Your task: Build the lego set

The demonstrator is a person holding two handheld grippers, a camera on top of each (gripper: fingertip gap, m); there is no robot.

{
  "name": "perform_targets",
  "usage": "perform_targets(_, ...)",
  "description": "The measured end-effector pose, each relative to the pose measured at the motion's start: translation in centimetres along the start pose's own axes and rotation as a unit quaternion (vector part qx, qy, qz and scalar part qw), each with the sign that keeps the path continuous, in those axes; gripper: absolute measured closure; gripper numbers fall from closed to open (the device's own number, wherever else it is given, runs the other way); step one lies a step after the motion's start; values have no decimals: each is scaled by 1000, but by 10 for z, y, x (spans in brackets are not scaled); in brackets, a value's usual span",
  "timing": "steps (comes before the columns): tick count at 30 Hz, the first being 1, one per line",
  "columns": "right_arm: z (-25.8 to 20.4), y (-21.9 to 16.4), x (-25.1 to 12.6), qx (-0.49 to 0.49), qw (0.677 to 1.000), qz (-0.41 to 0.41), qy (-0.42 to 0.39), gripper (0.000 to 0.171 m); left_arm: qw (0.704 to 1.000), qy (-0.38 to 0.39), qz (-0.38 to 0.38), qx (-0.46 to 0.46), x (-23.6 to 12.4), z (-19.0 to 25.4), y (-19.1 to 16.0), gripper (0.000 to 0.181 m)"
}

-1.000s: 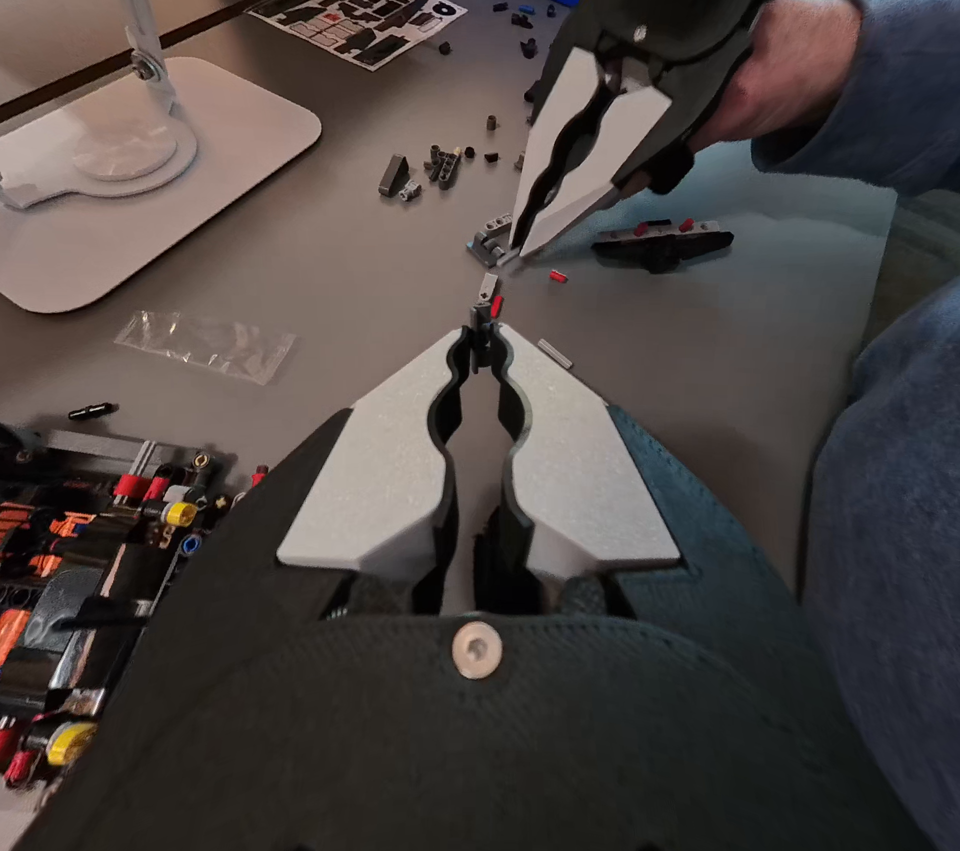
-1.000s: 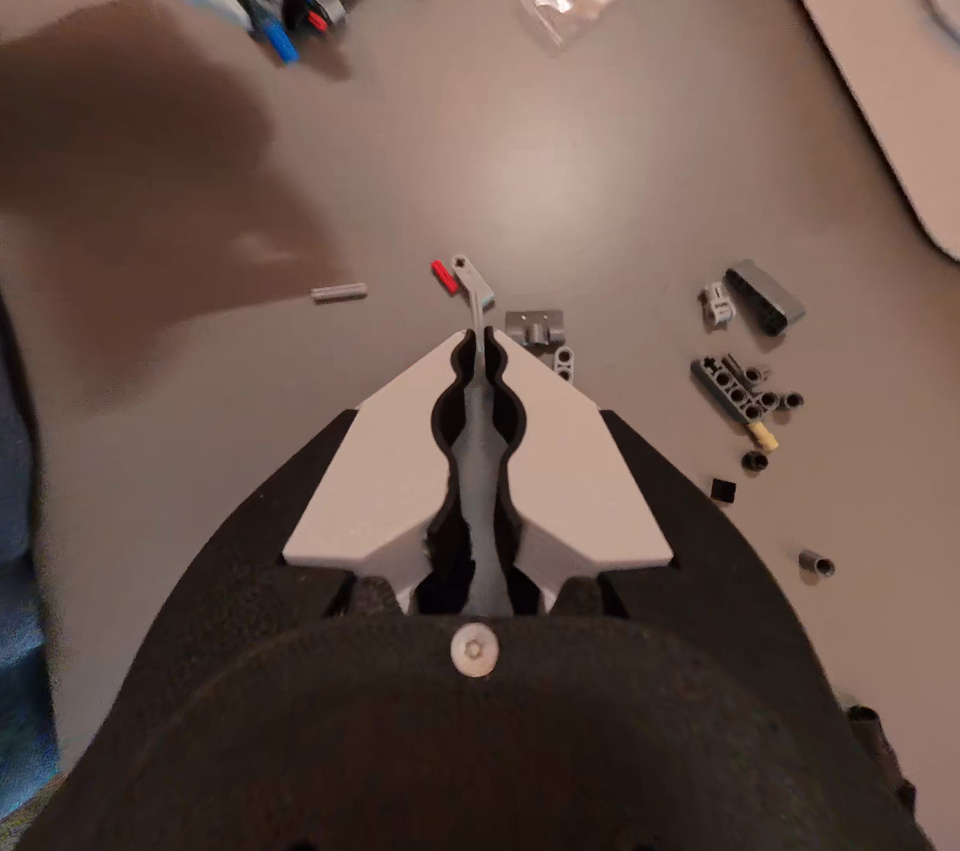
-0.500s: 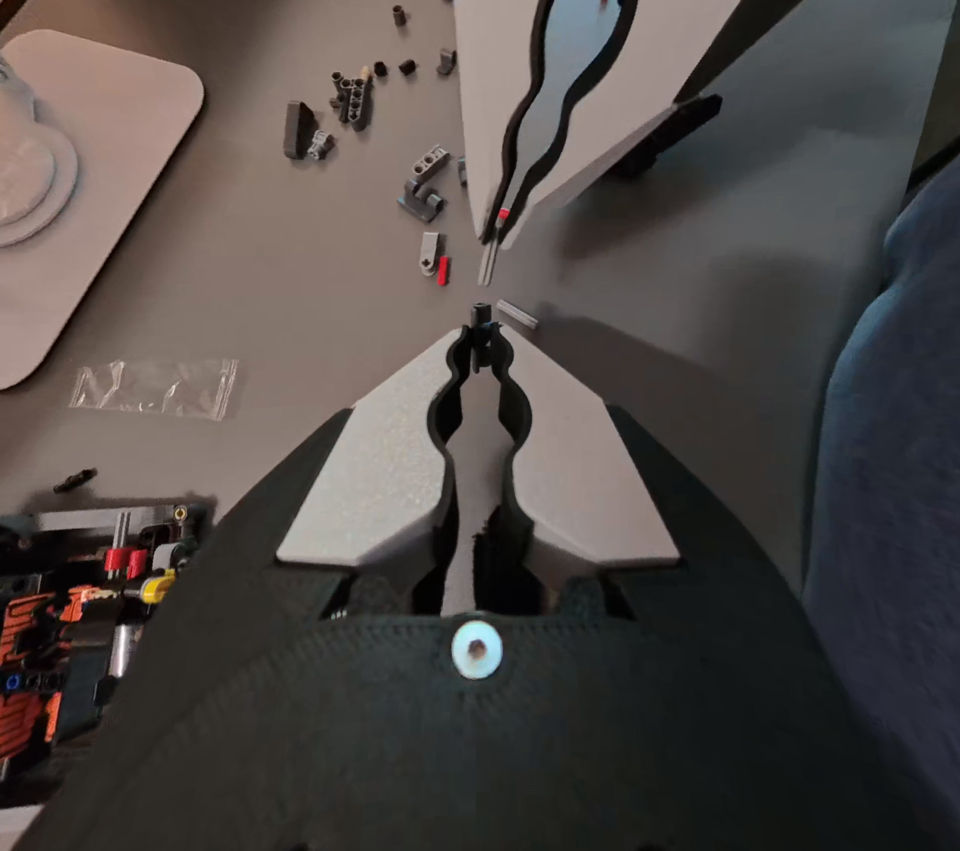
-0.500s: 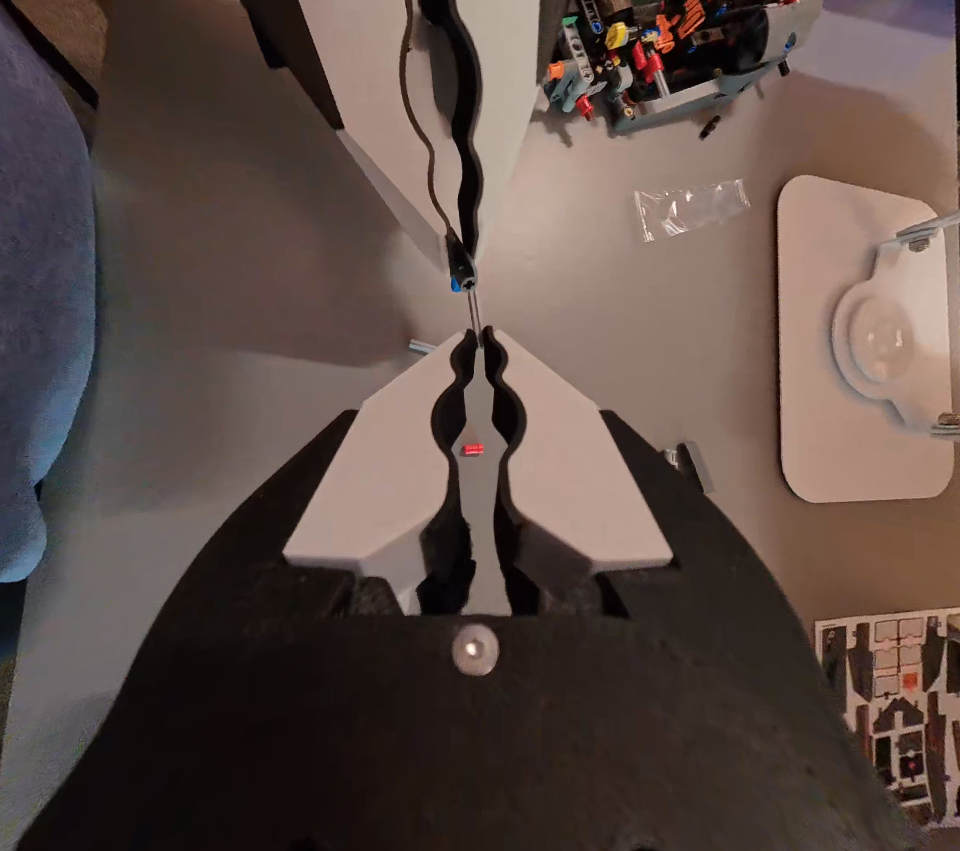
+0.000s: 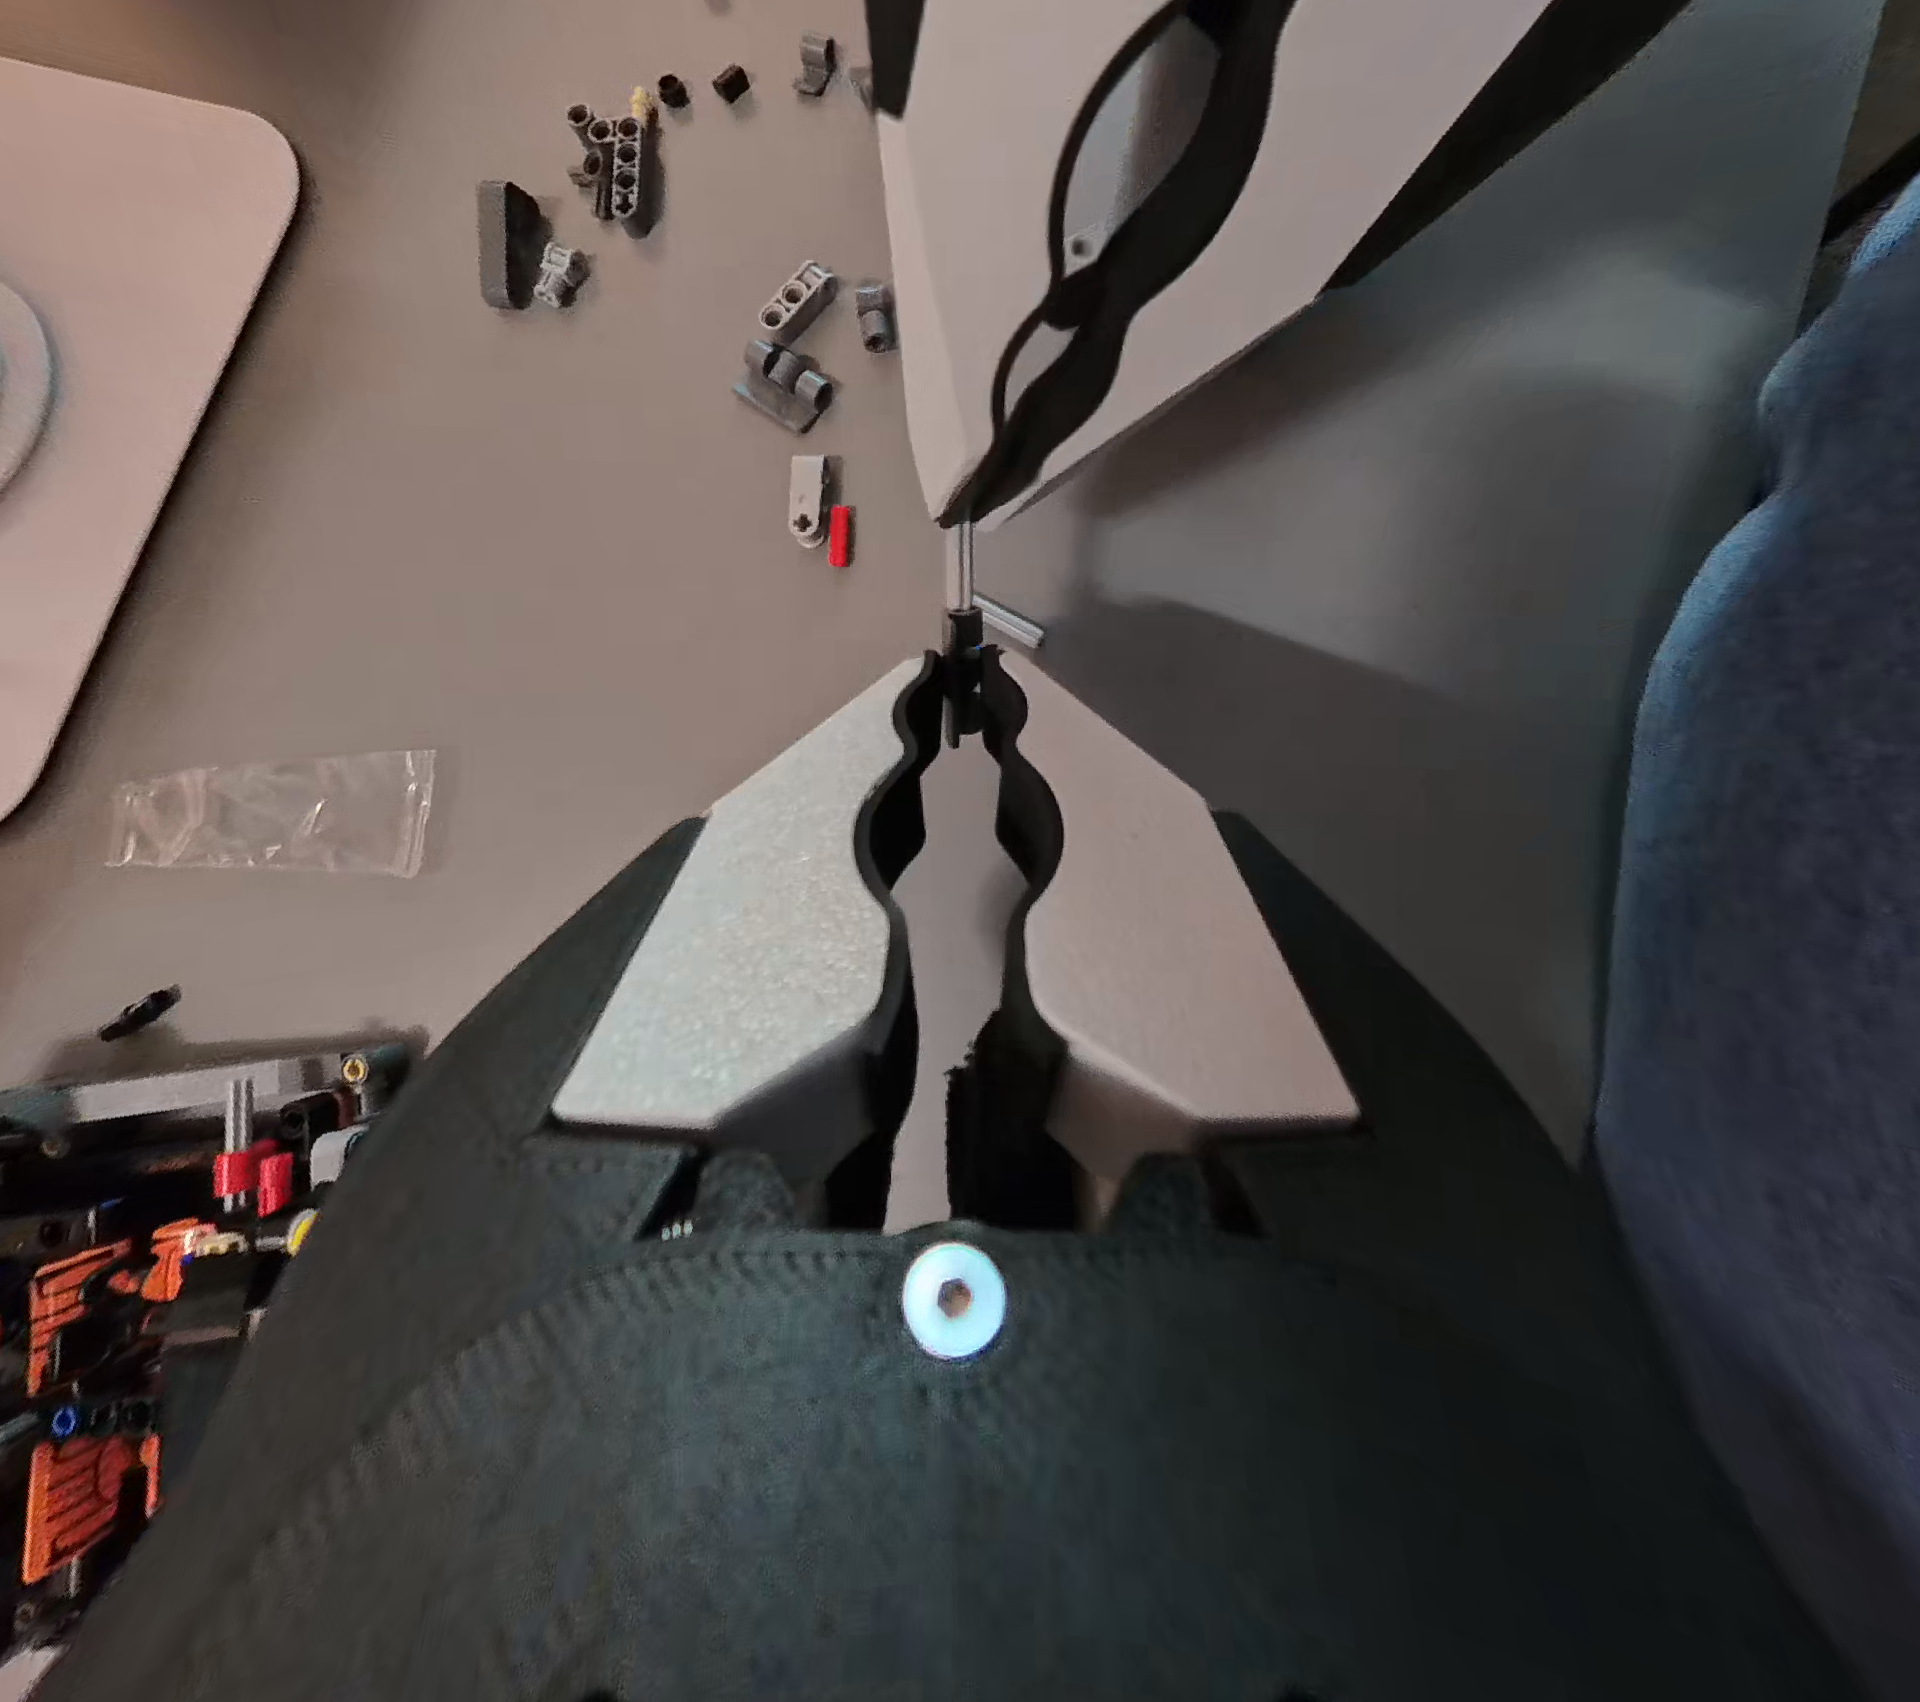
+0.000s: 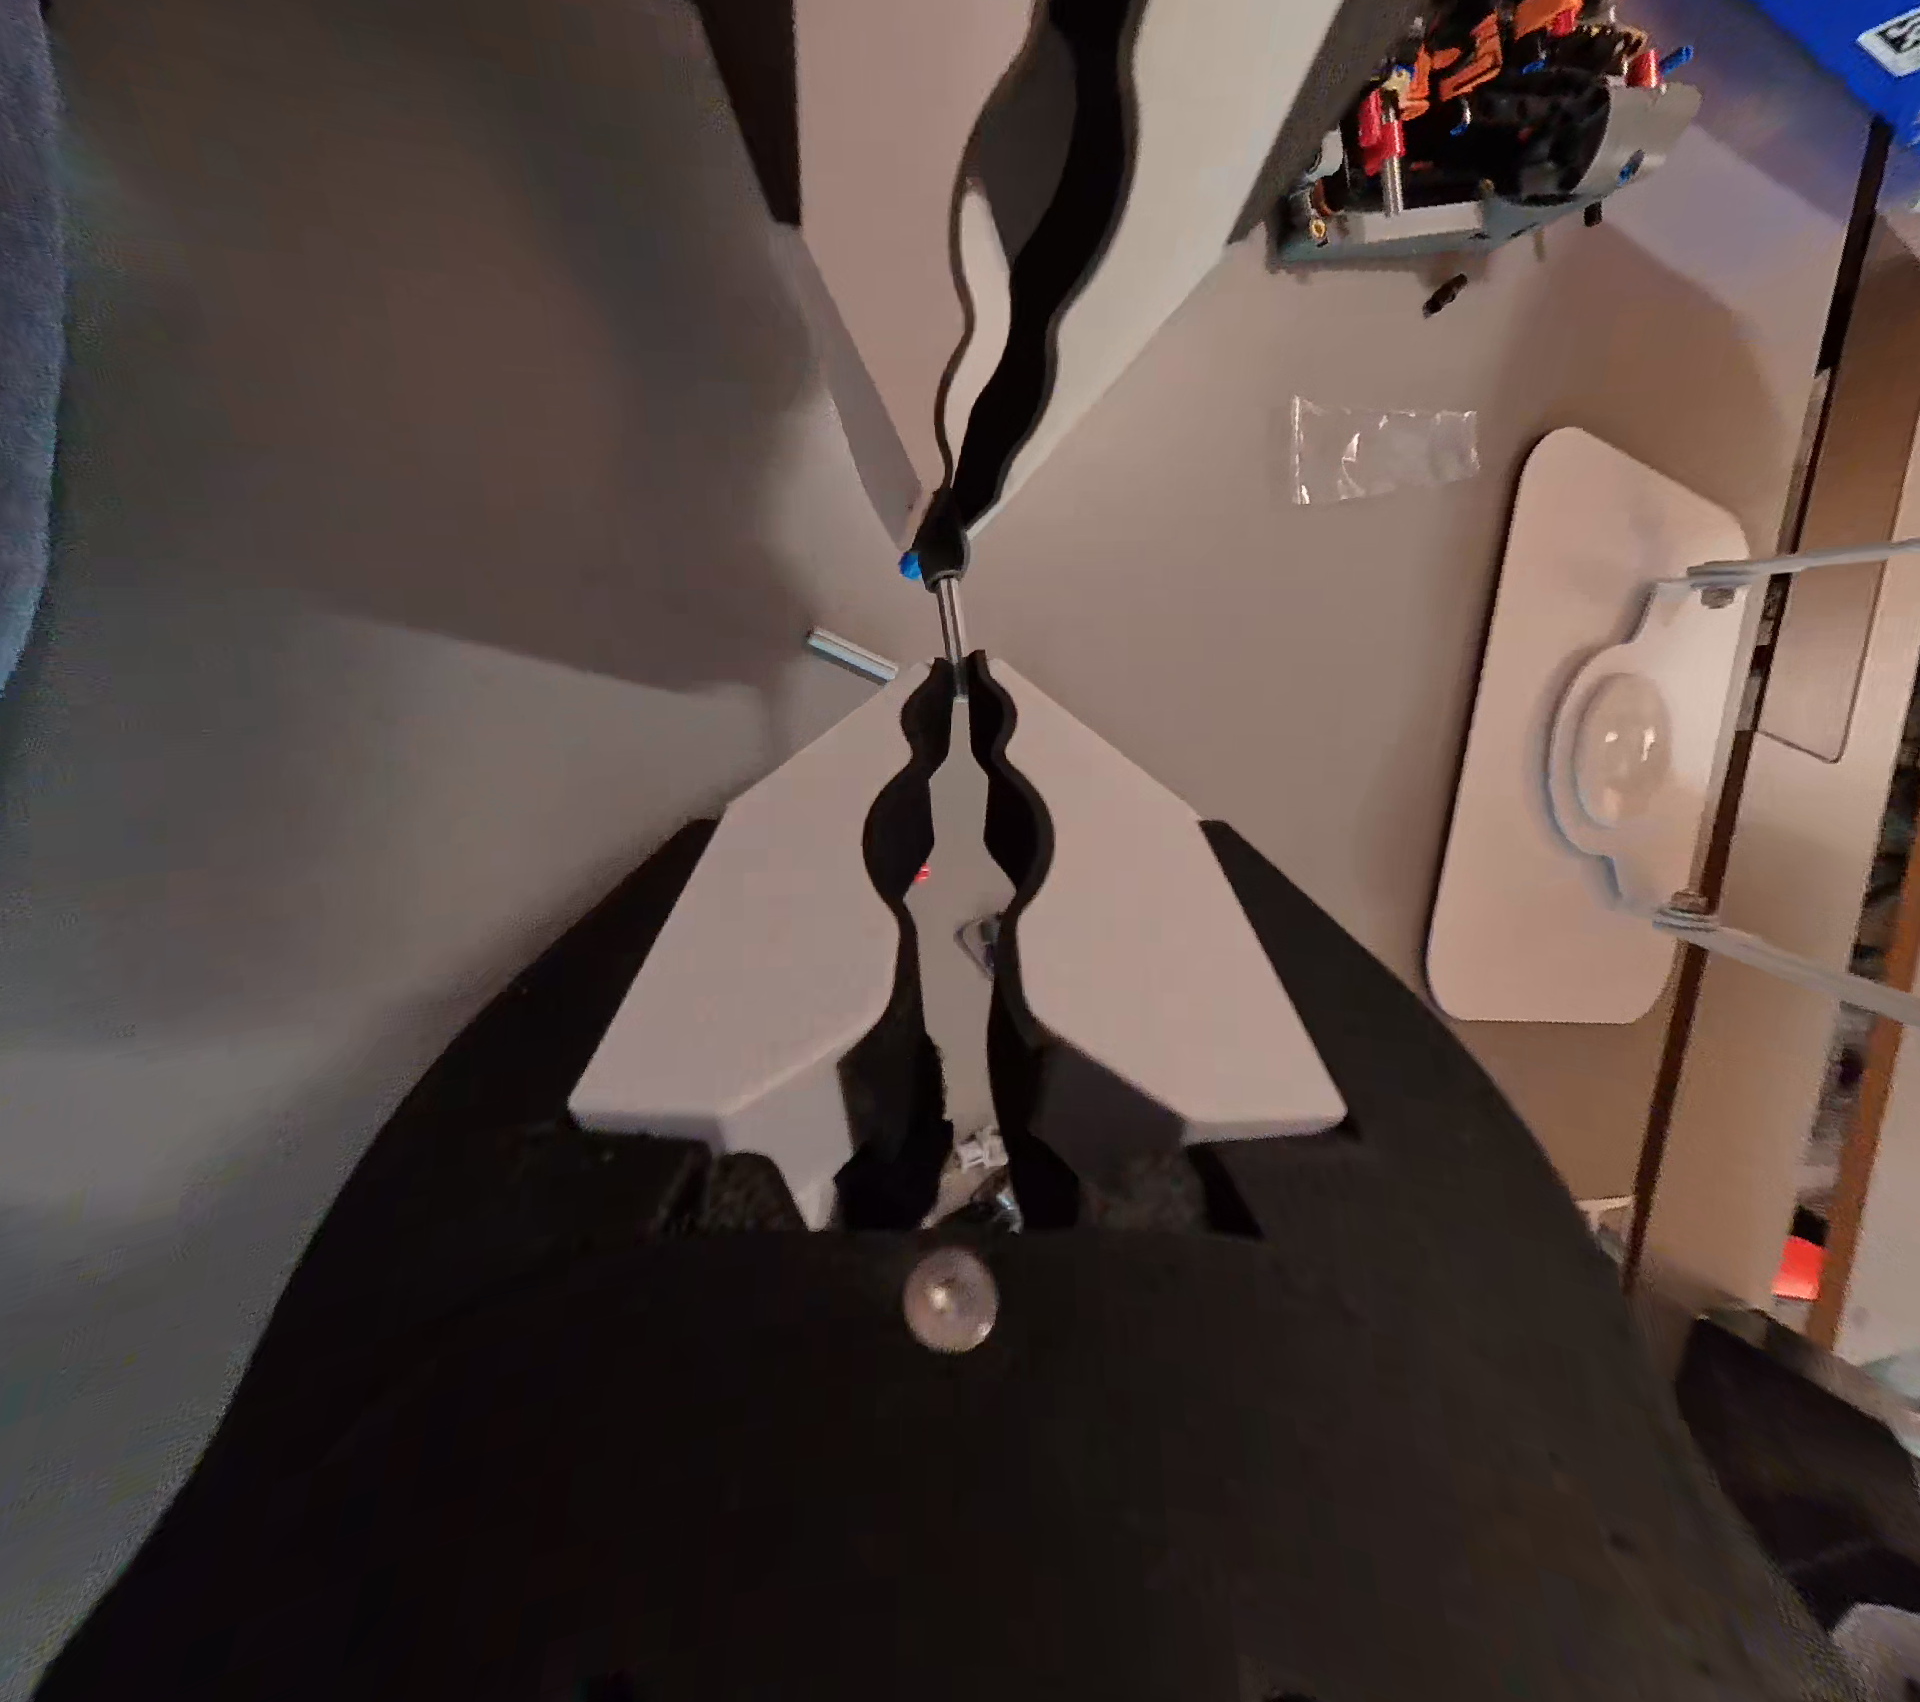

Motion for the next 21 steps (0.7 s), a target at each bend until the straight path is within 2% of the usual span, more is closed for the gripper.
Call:
perform_targets(1, 0, 0, 0, -11, 1000, -1, -1, 171, 1000, -9, 0, -7, 0, -1, 1, 176)
perform_targets(9, -3, 5, 3, -91, 996, -20, -8, 171, 994, -77, -9, -74, 0, -14, 0, 176)
perform_targets(16, -1, 6, 3, -123, 992, -28, -25, 171, 982, -114, -12, -151, 2, -27, -1, 176)
perform_targets(21, -2, 6, 8, -126, 991, -29, -25, 171, 978, -123, -35, -163, 5, -31, -2, 176)
Point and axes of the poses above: each gripper's, where its closed fingertips meet, x out along the fingers, y out of its top, z = x × y across the jaws, the point moved 9 cm from there along -x, back along the fingers, and after that the axes turned 9 degrees about z, right-handed, at the moved point
